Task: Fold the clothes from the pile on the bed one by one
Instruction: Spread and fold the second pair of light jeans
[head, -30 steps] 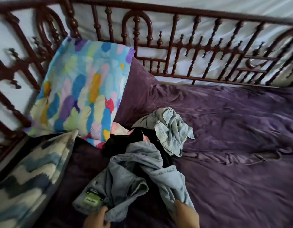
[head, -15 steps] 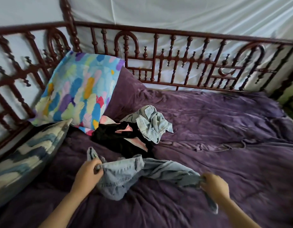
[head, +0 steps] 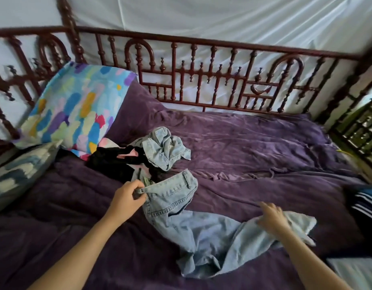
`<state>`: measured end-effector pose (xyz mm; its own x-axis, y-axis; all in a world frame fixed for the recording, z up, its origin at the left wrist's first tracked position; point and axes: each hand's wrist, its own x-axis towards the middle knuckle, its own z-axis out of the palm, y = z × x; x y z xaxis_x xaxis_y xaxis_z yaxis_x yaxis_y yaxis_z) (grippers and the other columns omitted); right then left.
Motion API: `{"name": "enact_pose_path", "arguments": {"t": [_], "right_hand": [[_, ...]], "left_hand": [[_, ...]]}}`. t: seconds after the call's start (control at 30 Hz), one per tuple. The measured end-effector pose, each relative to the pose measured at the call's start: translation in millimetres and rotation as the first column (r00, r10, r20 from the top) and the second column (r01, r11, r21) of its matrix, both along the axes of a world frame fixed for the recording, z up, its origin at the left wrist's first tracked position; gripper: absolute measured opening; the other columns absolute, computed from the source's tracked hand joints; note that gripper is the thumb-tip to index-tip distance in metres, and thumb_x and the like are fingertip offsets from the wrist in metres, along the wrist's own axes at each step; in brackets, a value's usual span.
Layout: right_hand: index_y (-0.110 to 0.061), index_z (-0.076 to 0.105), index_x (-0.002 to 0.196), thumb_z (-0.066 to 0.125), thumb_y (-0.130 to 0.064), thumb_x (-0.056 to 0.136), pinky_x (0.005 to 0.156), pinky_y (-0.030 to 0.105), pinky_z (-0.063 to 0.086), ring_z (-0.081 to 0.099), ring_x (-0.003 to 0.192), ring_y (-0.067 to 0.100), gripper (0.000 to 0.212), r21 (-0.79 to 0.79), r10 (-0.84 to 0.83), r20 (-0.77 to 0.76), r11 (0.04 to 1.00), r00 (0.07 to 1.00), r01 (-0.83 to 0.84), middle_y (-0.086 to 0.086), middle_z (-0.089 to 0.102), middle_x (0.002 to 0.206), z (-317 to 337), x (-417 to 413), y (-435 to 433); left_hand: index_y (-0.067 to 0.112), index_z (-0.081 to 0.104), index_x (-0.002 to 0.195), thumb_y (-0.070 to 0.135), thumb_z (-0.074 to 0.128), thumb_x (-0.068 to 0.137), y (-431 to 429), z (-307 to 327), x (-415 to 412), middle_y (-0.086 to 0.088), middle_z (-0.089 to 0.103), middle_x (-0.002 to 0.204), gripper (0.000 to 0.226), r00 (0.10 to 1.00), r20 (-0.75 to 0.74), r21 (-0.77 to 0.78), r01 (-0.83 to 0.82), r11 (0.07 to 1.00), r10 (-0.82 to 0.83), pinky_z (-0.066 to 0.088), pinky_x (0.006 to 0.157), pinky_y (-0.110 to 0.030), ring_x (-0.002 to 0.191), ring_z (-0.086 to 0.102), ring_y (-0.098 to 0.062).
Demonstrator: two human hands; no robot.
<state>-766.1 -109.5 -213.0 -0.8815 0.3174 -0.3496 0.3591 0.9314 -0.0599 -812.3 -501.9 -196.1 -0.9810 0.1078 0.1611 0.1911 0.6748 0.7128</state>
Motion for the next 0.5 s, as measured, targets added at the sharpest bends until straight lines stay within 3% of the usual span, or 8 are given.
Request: {"name": "enact_pose_path", "arguments": {"t": [0.13, 0.27, 0.33, 0.4, 0.5], "right_hand": [[-0.024, 0.015, 0.15, 0.065, -0.022, 0.086, 0.107, 0.034, 0.033, 0.028, 0.136, 0.029, 0.081, -0.386, 0.131, -0.049, 0.912, 0.99, -0.14, 0.009, 0.025, 0.15, -18.7, -5.2, -66.5], [-0.028, 0.012, 0.15, 0.073, -0.02, 0.08, 0.109, 0.042, 0.032, 0.027, 0.136, 0.029, 0.093, -0.513, 0.223, -0.232, 0.799, 0.947, -0.314, 0.007, 0.025, 0.15, -13.8, -30.3, -121.8], [-0.026, 0.011, 0.15, 0.076, -0.017, 0.078, 0.109, 0.046, 0.033, 0.027, 0.138, 0.03, 0.098, -0.585, 0.195, -0.316, 0.731, 0.929, -0.352, 0.008, 0.025, 0.15, -1.9, -48.0, -140.9], [-0.021, 0.01, 0.151, 0.077, -0.015, 0.076, 0.109, 0.047, 0.035, 0.028, 0.139, 0.027, 0.101, -0.684, 0.098, -0.343, 0.656, 0.934, -0.32, 0.006, 0.025, 0.152, 14.4, -64.4, -153.3], [-0.013, 0.027, 0.145, 0.075, -0.008, 0.077, 0.104, 0.038, 0.042, 0.043, 0.129, 0.023, 0.083, -0.771, 0.065, -0.306, 0.568, 0.95, -0.287, 0.008, 0.039, 0.145, 27.5, -81.9, -166.1]], "left_hand": [[0.024, 0.05, 0.072, -0.005, 0.068, 0.077, 13.1, 3.0, 5.7, 0.005, 0.045, 0.071, 0.035, 0.994, -0.048, -0.057, 0.099, 0.993, -0.102, 0.033, 0.058, -0.015, 0.062, 0.047, -0.007], [0.014, 0.059, 0.076, -0.011, 0.069, 0.074, 0.0, 14.7, 10.7, 0.011, 0.046, 0.074, 0.027, 0.966, -0.157, -0.097, 0.19, 0.977, -0.204, 0.036, 0.065, -0.005, 0.069, 0.053, 0.0], [0.01, 0.058, 0.073, -0.015, 0.07, 0.07, -10.2, 23.3, 14.9, 0.015, 0.045, 0.075, 0.027, 0.934, -0.242, -0.129, 0.238, 0.963, -0.263, 0.036, 0.066, -0.007, 0.072, 0.048, 0.006], [0.017, 0.055, 0.075, -0.016, 0.069, 0.067, -23.2, 32.1, 16.9, 0.02, 0.043, 0.076, 0.037, 0.906, -0.302, -0.147, 0.262, 0.954, -0.296, 0.035, 0.066, -0.007, 0.072, 0.044, 0.007], [0.011, 0.057, 0.072, -0.02, 0.07, 0.064, -48.4, 37.4, 13.6, 0.019, 0.043, 0.077, 0.035, 0.91, -0.329, -0.146, 0.214, 0.966, -0.251, 0.037, 0.067, -0.01, 0.072, 0.045, 0.002]]}}
